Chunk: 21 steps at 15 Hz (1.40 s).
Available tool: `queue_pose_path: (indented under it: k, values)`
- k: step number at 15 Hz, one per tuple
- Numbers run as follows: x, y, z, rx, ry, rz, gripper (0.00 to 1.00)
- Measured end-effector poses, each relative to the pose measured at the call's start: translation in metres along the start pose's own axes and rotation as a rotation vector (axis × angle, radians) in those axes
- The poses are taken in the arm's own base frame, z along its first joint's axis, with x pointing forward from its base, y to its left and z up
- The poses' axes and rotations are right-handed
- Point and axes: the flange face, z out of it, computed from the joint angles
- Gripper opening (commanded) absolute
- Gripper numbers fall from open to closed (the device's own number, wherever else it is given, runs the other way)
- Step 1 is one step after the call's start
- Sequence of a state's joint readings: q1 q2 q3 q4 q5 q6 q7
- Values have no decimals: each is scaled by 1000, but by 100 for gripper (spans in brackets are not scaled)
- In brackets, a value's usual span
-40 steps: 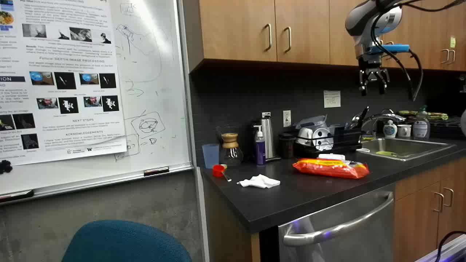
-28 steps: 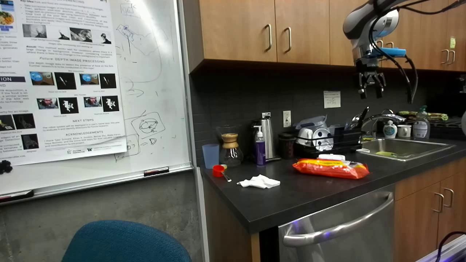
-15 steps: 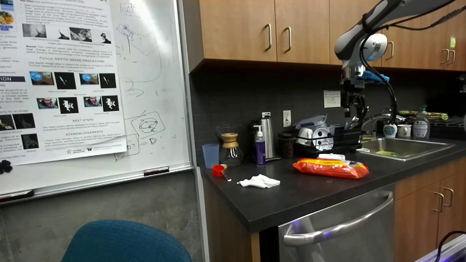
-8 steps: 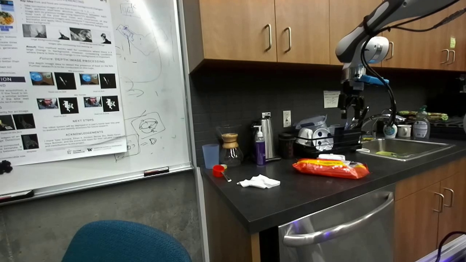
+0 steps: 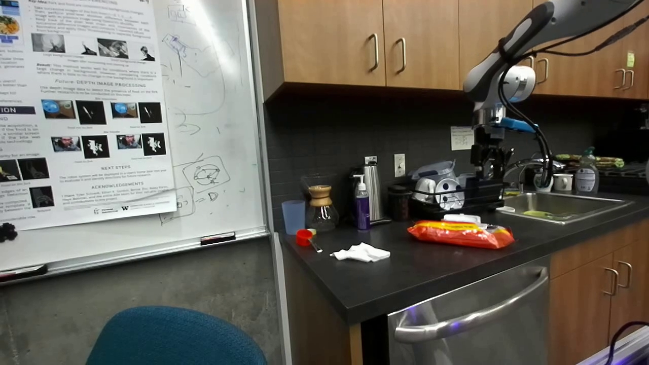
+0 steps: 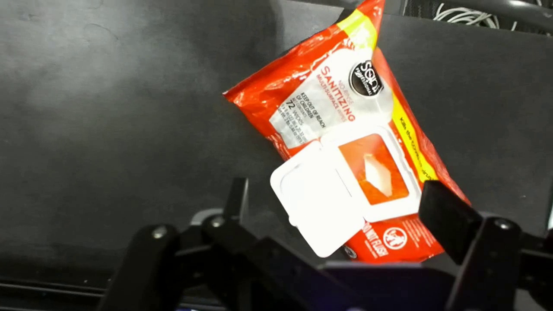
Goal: Close the lid of the orange wet wipes packet
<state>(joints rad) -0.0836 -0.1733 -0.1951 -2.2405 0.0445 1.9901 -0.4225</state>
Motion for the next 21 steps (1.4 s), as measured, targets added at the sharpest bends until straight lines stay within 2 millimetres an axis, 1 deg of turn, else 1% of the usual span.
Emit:
queue_pose_path:
  k: [4, 7, 11, 16, 21]
  values:
    - [15, 4, 41, 3, -56, -32, 100]
    - [27, 11, 61, -9, -65, -29, 100]
    - [46, 24, 77, -31, -64, -22, 100]
    - [69, 35, 94, -69, -57, -21, 100]
    - [83, 52, 105, -112, -53, -7, 100]
